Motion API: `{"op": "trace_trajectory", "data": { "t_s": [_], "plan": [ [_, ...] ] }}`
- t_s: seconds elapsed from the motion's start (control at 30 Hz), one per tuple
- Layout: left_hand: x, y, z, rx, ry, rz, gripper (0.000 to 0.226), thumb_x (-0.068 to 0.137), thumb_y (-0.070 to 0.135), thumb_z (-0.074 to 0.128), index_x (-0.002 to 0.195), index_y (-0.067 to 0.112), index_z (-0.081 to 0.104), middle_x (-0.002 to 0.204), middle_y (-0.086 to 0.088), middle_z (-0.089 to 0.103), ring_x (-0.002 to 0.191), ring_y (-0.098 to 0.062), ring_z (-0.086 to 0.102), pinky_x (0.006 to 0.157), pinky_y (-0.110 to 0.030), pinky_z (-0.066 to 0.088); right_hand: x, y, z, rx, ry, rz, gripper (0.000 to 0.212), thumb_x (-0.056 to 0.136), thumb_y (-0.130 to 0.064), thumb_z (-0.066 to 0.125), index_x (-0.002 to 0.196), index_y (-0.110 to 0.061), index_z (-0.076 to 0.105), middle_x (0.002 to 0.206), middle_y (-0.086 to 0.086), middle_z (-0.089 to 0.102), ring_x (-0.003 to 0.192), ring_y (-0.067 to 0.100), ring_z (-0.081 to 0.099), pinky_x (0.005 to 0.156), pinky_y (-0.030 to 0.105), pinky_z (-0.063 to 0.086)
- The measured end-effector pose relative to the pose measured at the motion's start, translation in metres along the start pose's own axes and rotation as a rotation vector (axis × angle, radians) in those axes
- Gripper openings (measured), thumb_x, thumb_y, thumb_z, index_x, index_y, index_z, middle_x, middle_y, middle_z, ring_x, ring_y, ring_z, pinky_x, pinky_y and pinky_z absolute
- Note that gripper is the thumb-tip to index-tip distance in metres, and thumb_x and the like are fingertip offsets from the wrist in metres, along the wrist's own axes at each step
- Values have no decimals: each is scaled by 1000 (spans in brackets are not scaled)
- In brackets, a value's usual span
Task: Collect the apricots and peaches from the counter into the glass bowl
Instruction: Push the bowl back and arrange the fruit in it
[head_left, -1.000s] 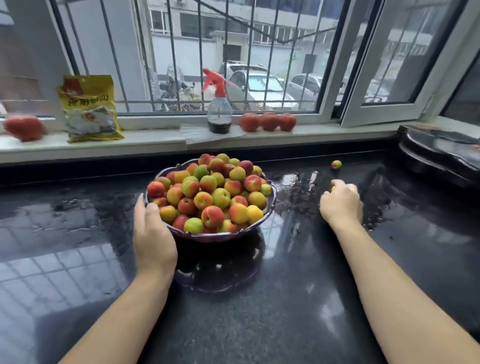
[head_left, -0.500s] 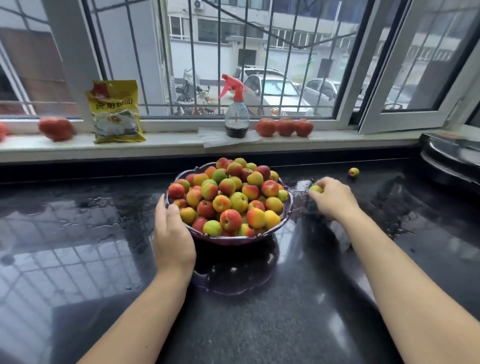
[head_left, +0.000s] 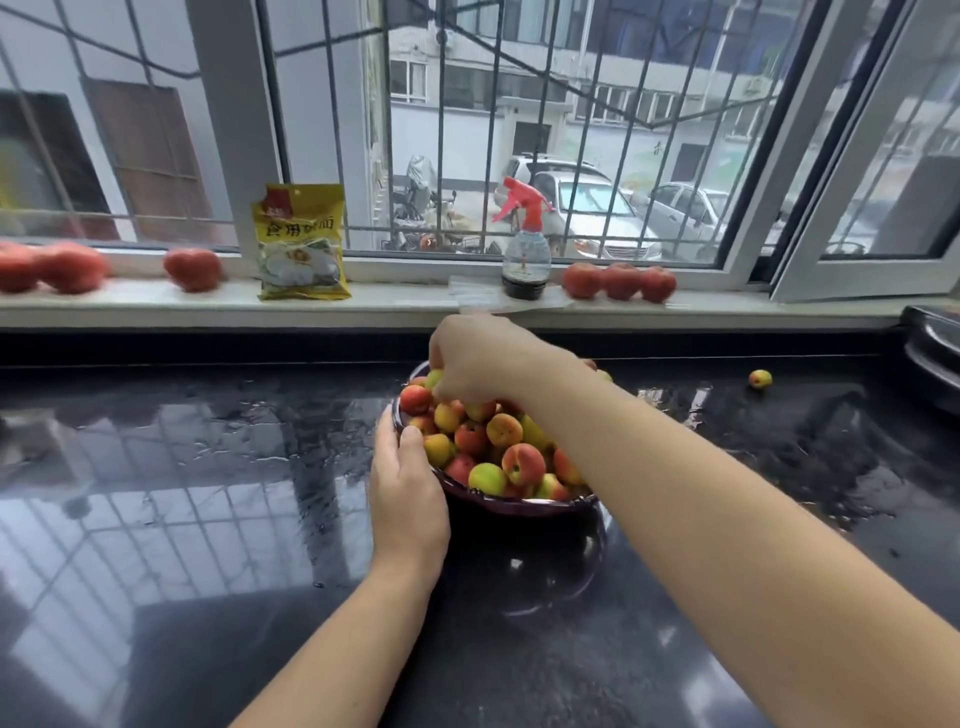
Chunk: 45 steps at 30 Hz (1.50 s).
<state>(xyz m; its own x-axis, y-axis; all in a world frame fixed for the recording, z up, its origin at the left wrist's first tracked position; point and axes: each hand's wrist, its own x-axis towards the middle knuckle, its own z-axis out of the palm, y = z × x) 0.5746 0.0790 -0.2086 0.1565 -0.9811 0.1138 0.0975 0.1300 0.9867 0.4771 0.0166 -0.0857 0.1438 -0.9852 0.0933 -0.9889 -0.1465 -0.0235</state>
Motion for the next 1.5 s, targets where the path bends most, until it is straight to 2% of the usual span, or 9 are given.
{"op": "trace_trajectory", "data": {
  "t_s": [0.13, 0.23, 0.37, 0.5, 0.63, 0.77, 1.1, 1.27, 1.5],
  "plan": [
    [1, -3, 1, 37, 8, 6, 42, 114, 32, 34, 153, 33, 50, 143, 8, 60, 129, -9, 55, 106, -25, 45, -7, 10, -7, 111, 51, 17, 34, 85, -32, 71, 116, -18, 73, 107, 2, 73, 96, 24, 67, 85, 37, 58],
    [-5, 3, 1, 105, 44, 33, 50, 115, 31, 35, 165, 28, 32, 169, 3, 31, 153, -11, 30, 122, -25, 26, -31, 34, -9, 358, 310, 82, 26, 92, -33, 65, 109, -17, 75, 106, 3, 74, 97, 21, 67, 89, 38, 55],
    [-34, 29, 0, 335, 24, 633, 51, 107, 22, 42, 157, 13, 44, 163, -4, 40, 153, -14, 34, 125, -25, 27, -73, 101, 4, 426, 575, 319, 21, 94, -25, 57, 97, -20, 77, 97, 1, 75, 91, 20, 67, 85, 35, 54],
    [-84, 50, 59, 374, -531, 985, 38, 100, 13, 48, 131, 5, 70, 132, -6, 69, 124, -16, 63, 107, -22, 46, -118, 193, 28, 310, 479, 583, 22, 93, -21, 54, 96, -22, 75, 104, 4, 74, 101, 27, 65, 83, 32, 48],
    [-114, 20, 169, 797, -954, 888, 54, 94, 33, 31, 124, 8, 68, 122, -10, 68, 114, -31, 63, 98, -40, 50, -153, 270, 48, 194, 334, 749, 24, 89, -18, 51, 100, -25, 71, 116, 8, 68, 109, 35, 62, 88, 37, 47],
    [-71, -35, 239, 1181, -904, 739, 78, 86, 52, 11, 134, 16, 60, 139, -12, 59, 133, -35, 49, 114, -46, 36, -160, 333, 62, 124, 281, 841, 31, 93, -20, 48, 119, -23, 66, 127, 9, 61, 113, 39, 60, 88, 40, 48],
    [-61, -50, 250, 1248, -871, 675, 65, 95, 54, 19, 145, 24, 47, 152, 1, 41, 146, -24, 29, 125, -42, 20, -80, 429, 92, 44, 115, 870, 47, 101, -35, 48, 146, -26, 41, 144, 15, 43, 124, 42, 52, 92, 43, 45],
    [-58, -51, 250, 1204, -892, 668, 66, 95, 53, 20, 148, 25, 46, 155, 0, 39, 149, -23, 26, 126, -43, 18, -68, 418, 95, 31, 137, 808, 33, 93, -19, 53, 126, -22, 61, 133, 12, 58, 118, 39, 57, 89, 39, 48],
    [-68, -39, 242, 1151, -891, 538, 43, 103, 39, 36, 123, 11, 61, 131, -16, 57, 129, -38, 48, 110, -47, 37, -105, 281, 20, 627, 308, 525, 31, 90, -33, 70, 116, -18, 62, 111, 3, 68, 91, 21, 64, 72, 32, 53]
  ]
}}
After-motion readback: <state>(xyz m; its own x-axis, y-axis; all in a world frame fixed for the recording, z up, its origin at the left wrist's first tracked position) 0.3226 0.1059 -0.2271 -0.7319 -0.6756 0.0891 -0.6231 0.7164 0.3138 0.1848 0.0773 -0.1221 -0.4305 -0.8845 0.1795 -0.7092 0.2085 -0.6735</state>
